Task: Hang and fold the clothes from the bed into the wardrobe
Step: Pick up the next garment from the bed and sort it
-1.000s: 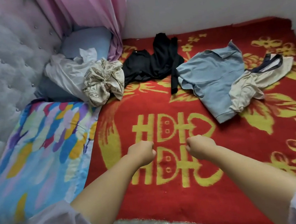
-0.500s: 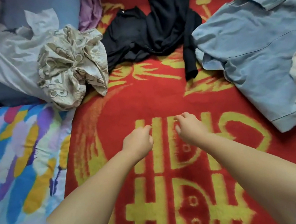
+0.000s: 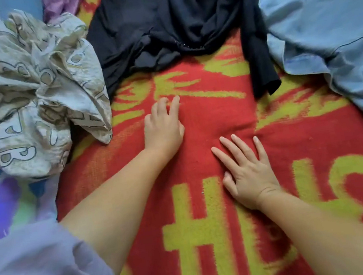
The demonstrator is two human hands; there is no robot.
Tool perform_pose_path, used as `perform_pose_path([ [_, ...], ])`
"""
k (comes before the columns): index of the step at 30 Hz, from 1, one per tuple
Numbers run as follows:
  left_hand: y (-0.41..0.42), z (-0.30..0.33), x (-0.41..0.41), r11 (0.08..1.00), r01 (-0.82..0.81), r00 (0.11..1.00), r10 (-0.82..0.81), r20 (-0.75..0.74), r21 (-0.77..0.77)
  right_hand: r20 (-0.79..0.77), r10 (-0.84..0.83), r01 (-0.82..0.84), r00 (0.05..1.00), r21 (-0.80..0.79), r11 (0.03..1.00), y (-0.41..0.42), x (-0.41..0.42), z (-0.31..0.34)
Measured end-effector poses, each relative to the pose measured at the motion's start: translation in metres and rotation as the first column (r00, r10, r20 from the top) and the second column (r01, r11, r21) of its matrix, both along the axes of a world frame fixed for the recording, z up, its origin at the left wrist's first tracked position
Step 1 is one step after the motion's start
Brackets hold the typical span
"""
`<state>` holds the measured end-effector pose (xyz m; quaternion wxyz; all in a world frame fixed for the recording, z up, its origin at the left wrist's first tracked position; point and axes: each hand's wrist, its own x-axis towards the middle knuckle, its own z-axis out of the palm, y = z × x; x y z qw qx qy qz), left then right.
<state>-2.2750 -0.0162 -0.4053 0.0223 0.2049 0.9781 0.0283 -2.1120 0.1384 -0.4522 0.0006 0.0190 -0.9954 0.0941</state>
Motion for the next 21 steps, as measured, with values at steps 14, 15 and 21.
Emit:
perform_pose_path([
  [14,0.024,0.014,-0.134,0.983,-0.162,0.985,0.167,-0.051,0.083,-0.058,0.002,-0.001,0.998,0.013,1.000,-0.002,0.000,-0.004],
  [15,0.020,0.013,-0.117,0.987,-0.142,0.988,0.145,-0.049,0.073,-0.068,0.002,-0.001,0.998,0.010,1.000,-0.001,-0.001,-0.004],
  [21,-0.018,-0.016,0.027,0.986,-0.095,0.989,0.108,-0.097,0.135,-0.105,-0.007,0.008,0.994,0.008,1.000,-0.002,0.000,-0.007],
])
